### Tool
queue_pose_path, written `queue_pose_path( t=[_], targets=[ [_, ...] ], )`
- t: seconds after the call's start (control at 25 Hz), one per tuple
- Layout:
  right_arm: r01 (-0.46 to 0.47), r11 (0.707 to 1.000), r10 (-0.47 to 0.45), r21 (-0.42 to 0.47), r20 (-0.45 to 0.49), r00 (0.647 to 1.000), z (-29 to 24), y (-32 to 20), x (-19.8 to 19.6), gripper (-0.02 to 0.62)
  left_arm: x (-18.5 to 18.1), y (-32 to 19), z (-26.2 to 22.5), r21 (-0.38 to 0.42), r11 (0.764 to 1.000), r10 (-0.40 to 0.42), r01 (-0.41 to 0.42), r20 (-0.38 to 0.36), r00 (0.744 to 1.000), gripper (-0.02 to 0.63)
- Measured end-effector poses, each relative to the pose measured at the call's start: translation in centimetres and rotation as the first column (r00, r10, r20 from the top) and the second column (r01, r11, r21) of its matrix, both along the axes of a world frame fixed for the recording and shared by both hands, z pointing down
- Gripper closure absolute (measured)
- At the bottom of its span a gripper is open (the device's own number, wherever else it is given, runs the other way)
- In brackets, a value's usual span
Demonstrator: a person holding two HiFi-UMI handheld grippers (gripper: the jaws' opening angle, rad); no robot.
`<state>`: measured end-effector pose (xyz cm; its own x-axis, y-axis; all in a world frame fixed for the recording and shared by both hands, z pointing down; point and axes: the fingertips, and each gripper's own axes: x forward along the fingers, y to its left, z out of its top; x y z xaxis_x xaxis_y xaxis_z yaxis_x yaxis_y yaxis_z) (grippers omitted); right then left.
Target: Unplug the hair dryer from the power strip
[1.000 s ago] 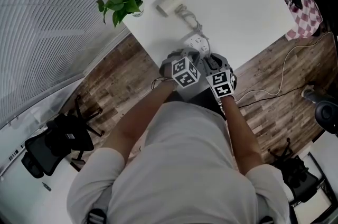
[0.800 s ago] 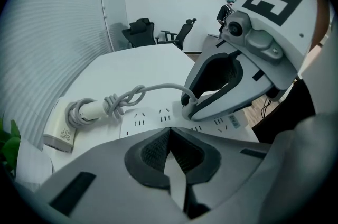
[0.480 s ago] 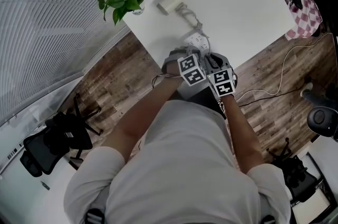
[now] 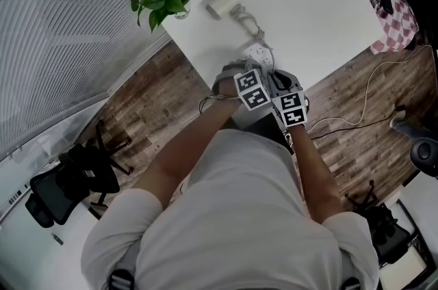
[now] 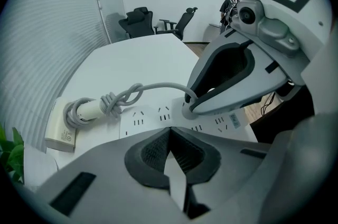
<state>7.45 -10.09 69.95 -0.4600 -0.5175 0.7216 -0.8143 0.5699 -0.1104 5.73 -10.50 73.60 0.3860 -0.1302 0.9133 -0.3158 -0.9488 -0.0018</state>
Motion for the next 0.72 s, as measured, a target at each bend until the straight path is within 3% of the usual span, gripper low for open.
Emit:
queue_pose_path(
  t=[0.56, 0.72],
  targets=[
    [-0.005, 1.000, 0.005, 0.023, 0.009, 1.000, -0.8, 0.4, 0.4, 0.534, 0.4, 0.3, -0.1, 0.010, 1.000, 0.024, -0.024, 0.037, 0.999, 0.577],
    [0.023, 0.992, -0.027, 0.122, 0.035, 0.999, -4.1, -0.9, -0.6, 0.534, 0.5, 0.1, 0.2, 0.013, 0.999, 0.039, -0.039, 0.043, 0.998, 0.577]
  ],
)
